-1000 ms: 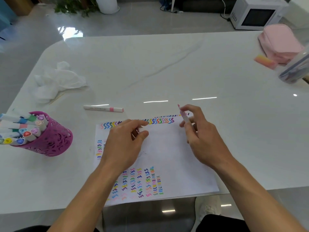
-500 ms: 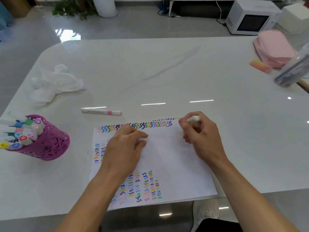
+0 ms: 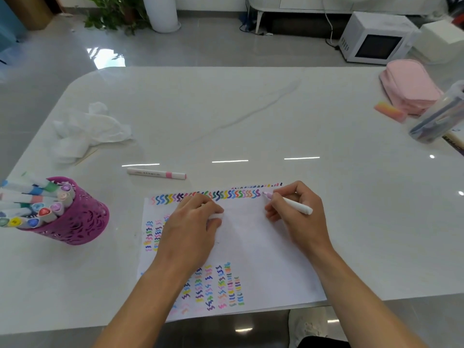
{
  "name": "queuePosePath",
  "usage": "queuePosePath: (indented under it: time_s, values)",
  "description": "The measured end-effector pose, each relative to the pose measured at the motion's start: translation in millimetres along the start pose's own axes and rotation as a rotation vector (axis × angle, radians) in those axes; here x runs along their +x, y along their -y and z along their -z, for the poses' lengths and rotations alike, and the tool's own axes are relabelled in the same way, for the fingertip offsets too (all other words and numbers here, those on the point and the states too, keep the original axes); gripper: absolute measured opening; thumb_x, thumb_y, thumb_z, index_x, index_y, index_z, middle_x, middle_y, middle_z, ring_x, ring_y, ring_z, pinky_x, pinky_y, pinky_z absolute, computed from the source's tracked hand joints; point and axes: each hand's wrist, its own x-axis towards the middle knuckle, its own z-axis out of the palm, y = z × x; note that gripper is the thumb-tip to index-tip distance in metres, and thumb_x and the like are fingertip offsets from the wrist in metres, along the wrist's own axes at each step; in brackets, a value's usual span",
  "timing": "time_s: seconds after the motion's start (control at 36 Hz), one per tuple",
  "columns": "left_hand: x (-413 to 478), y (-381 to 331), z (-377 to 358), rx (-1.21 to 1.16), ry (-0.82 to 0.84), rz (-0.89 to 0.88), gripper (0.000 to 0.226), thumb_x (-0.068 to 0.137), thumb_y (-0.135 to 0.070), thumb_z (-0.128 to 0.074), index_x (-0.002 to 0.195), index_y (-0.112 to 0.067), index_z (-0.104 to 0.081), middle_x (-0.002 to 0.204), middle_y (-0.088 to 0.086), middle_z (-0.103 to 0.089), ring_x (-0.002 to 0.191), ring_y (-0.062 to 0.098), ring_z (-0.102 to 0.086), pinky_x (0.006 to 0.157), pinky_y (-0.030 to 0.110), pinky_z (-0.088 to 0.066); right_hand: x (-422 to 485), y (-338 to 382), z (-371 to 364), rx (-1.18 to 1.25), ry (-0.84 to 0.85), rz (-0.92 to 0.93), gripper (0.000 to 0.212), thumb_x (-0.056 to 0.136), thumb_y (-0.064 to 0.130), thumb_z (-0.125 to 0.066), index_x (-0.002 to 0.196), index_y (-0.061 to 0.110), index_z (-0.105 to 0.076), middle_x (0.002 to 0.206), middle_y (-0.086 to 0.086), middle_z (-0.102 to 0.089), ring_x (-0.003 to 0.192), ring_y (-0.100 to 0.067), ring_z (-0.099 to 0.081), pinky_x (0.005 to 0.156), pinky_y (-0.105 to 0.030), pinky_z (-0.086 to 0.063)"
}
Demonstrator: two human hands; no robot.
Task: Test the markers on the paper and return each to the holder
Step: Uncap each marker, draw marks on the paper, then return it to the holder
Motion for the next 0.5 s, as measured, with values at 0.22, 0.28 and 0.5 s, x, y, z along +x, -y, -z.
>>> queuePosePath:
  time_s: [0.22,0.28,0.5]
  values:
    - [-0.3,-0.1,-0.3,-0.008,-0.001,0.003,0.013,0.089,-0.016,-0.072,0.101,-0.02,-0.077,0.104,-0.011,-0.065,0.104,0.011,-0.055,0.083,0.023,-0.044,2.8,-4.2,-2.3,-0.024,0.004,0.004,0.012,0.095,0.008,-0.073,0.091,0.001,-0.064,0.072,-0.014,-0.074,0.059,-0.022,-0.069,0.056,-0.028,-0.056]
    - [0.0,-0.2,-0.6,-0.011,-0.001,0.002,0.013,0.089,-0.015,-0.072,0.101,-0.02,-0.077,0.104,-0.011,-0.065,0.104,0.011,-0.055,0.083,0.025,-0.045,4.1,-6.1,-3.2,-0.043,0.0,0.004,0.012,0.095,0.009,-0.073,0.09,0.003,-0.064,0.072,-0.013,-0.075,0.059,-0.021,-0.069,0.056,-0.028,-0.056]
    - [0.1,0.9,-1.6,-0.013,-0.008,0.001,0.012,0.088,-0.013,-0.073,0.098,-0.019,-0.077,0.103,-0.01,-0.065,0.103,0.012,-0.056,0.083,0.025,-0.045,5.4,-7.2,-3.2,-0.068,0.017,-0.014,0.014,0.092,0.011,-0.076,0.085,0.006,-0.066,0.068,-0.01,-0.074,0.057,-0.016,-0.068,0.054,-0.023,-0.053]
